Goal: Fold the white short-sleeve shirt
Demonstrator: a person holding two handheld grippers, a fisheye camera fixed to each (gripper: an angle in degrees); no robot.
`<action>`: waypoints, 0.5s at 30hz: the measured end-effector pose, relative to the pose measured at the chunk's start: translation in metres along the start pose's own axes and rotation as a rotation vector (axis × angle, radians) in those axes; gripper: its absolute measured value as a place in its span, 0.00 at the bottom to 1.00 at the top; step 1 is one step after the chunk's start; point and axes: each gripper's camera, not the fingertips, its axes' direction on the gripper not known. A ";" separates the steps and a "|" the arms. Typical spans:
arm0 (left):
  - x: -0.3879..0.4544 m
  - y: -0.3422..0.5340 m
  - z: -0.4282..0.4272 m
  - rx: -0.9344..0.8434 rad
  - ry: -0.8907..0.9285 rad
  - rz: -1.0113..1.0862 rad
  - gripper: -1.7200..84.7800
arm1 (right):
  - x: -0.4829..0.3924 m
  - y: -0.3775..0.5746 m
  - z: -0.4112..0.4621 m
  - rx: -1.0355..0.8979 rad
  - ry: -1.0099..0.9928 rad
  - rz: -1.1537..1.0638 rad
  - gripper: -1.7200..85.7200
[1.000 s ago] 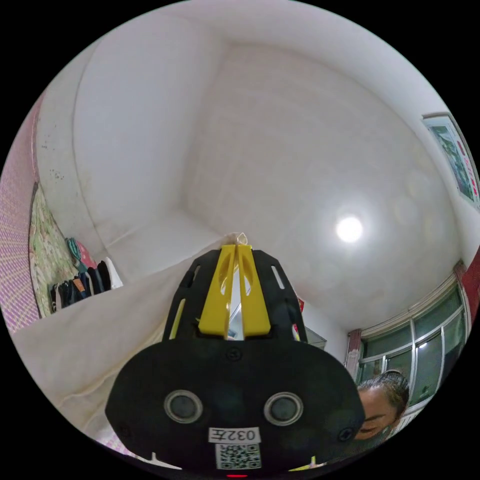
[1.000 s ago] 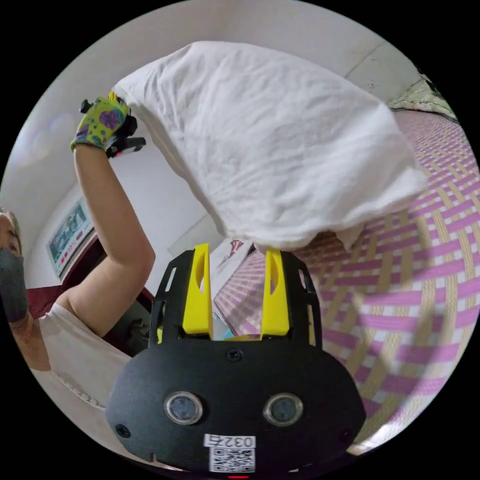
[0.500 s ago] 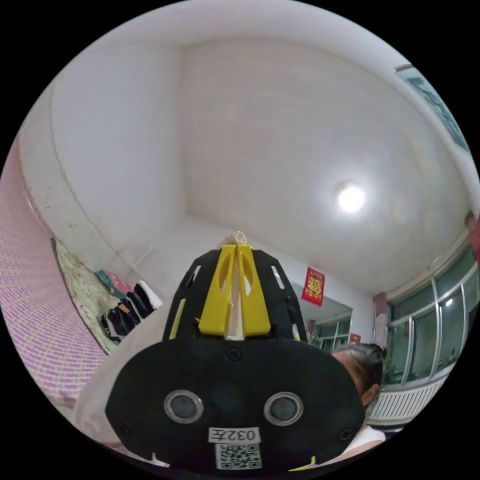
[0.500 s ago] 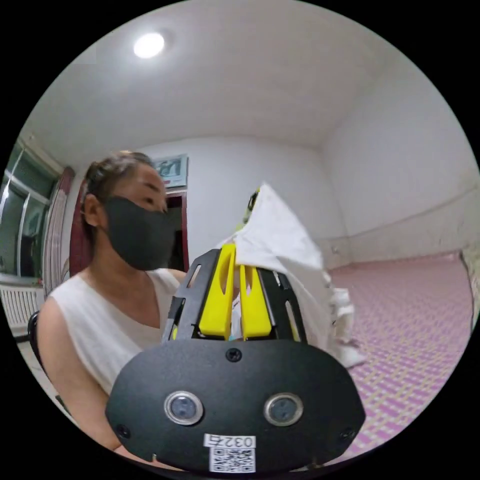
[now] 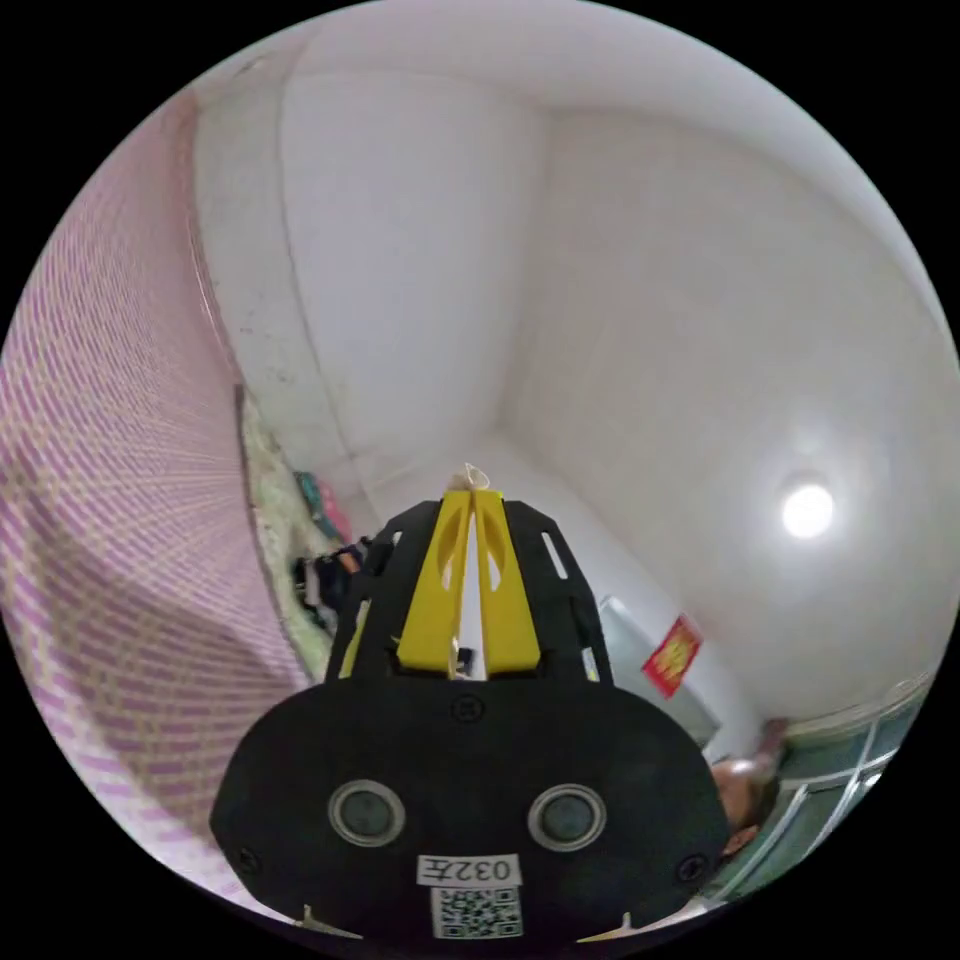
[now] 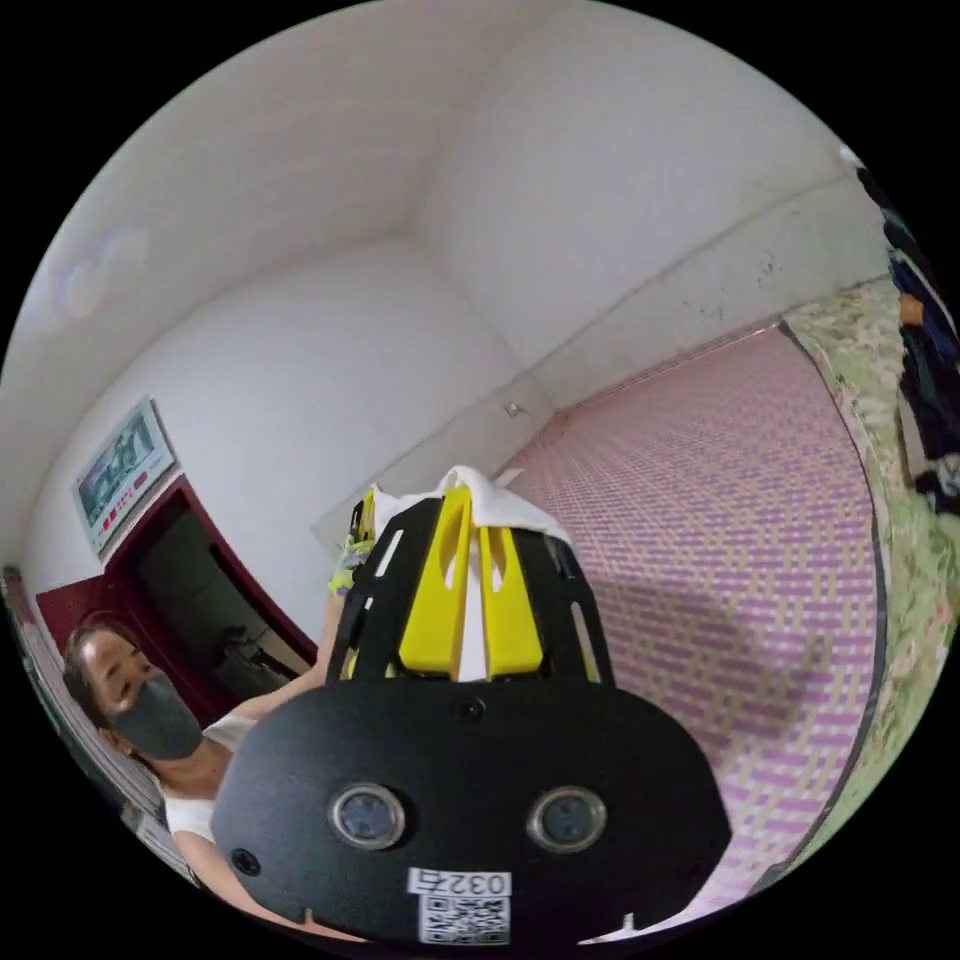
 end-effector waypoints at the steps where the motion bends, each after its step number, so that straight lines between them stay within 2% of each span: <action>1: 0.029 -0.015 0.016 -0.002 0.000 0.123 0.01 | -0.028 -0.023 -0.012 0.081 -0.031 -0.082 0.01; 2: 0.065 -0.024 0.028 0.005 0.013 0.266 0.01 | -0.060 -0.039 -0.026 0.156 -0.064 -0.173 0.01; 5: 0.135 -0.027 0.034 0.028 0.108 0.489 0.01 | -0.123 -0.057 -0.056 0.237 -0.093 -0.331 0.01; 8: 0.167 -0.006 0.024 0.002 0.039 0.635 0.01 | -0.145 -0.043 -0.062 0.191 -0.107 -0.367 0.01; 12: 0.139 0.037 -0.007 -0.079 -0.110 0.613 0.01 | -0.114 0.013 -0.052 0.085 -0.086 -0.294 0.01; 15: 0.069 0.085 -0.047 -0.139 -0.286 0.452 0.01 | -0.046 0.084 -0.031 -0.045 -0.051 -0.104 0.01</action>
